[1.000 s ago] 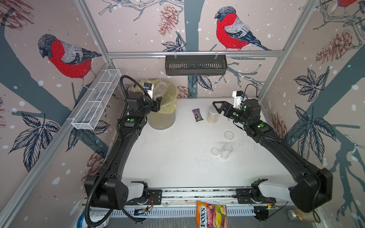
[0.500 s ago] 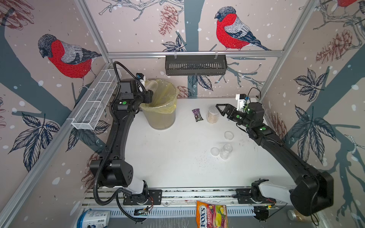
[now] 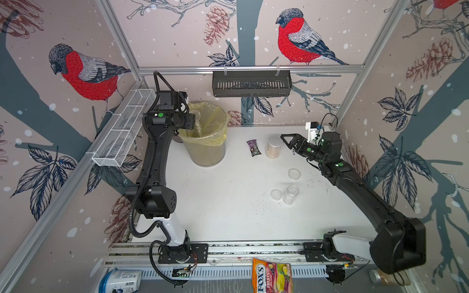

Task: Empty moldy rice from jars
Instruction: Pour the moldy rice from the jar into the trash bin.

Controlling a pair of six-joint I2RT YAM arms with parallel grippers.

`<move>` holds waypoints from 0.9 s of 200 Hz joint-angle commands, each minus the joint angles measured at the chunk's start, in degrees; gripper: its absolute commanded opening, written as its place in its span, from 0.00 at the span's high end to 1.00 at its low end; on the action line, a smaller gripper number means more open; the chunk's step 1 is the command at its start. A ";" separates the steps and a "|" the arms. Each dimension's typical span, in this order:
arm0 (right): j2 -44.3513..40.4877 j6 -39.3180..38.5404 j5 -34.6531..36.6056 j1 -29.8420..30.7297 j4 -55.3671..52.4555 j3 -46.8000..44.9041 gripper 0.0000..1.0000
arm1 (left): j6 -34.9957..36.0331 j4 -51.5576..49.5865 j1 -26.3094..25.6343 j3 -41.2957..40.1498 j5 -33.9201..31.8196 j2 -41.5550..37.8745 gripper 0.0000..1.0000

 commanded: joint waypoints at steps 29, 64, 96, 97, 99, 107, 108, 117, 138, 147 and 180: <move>0.80 0.36 -2.15 -0.79 1.41 -0.09 0.00 | 2.34 -10.20 -2.27 8.01 -3.69 5.87 0.94; 1.28 -0.12 -2.35 -1.52 0.73 0.10 0.00 | 2.30 -10.41 -2.61 8.29 -3.84 6.83 0.91; 2.51 -0.18 -2.89 -1.68 0.66 0.36 0.00 | 2.60 -10.63 -3.32 8.37 -2.85 8.31 0.90; 2.57 -0.17 -2.92 -1.68 0.69 0.41 0.00 | 2.60 -10.63 -3.40 8.38 -2.85 8.33 0.90; 2.66 -0.17 -2.98 -1.68 0.71 0.51 0.00 | 2.60 -10.68 -3.57 8.32 -2.96 8.47 0.90; 3.05 -0.09 -3.19 -1.68 0.78 0.67 0.00 | 2.82 -10.74 -4.28 8.31 -3.15 8.85 0.90; 3.11 -0.09 -3.24 -1.68 0.79 0.70 0.00 | 2.84 -10.78 -4.37 8.31 -3.18 8.94 0.89; 3.58 0.05 -3.46 -1.63 0.80 0.97 0.00 | 3.10 -10.86 -4.84 8.28 -3.46 9.12 0.90; 3.82 -0.51 -3.48 -1.75 0.04 1.60 0.00 | 3.44 -10.74 -4.42 8.08 -5.31 8.78 0.90; 3.45 -0.85 -3.08 -1.76 -0.29 1.60 0.00 | 2.89 -10.06 -4.27 9.57 -5.16 9.50 0.89; 3.74 -1.52 -2.59 -1.77 -0.97 2.24 0.00 | 3.57 -10.47 -6.19 11.82 -2.96 12.55 0.89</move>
